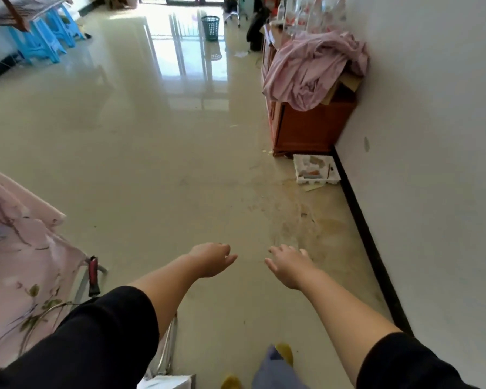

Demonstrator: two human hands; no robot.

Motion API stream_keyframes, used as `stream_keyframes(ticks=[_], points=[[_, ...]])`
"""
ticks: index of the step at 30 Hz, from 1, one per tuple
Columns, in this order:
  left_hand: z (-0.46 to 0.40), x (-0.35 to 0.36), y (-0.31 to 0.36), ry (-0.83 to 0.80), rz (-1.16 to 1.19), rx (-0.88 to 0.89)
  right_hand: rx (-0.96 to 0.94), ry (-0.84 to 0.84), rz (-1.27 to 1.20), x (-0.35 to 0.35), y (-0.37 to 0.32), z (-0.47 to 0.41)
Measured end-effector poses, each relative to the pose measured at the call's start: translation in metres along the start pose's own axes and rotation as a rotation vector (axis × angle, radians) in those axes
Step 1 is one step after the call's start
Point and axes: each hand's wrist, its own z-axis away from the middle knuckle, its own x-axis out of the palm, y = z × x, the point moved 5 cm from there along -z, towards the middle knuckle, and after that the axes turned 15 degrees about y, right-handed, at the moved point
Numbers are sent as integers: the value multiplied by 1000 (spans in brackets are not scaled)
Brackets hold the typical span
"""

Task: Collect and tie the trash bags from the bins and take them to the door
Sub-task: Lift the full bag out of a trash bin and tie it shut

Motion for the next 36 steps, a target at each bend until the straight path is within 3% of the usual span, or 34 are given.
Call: stream_keyframes(ticks=[9,23,36], points=[[-89,-30,-82,-19,23,-139,-121,-77,65,-14,-32,-140],[-311,-116,-177,79,231,-313,-217,-97,157,-109,-25,-410],[-561,-219,-369,65,243,-334,-246,-69,116,-208,-119,-722]])
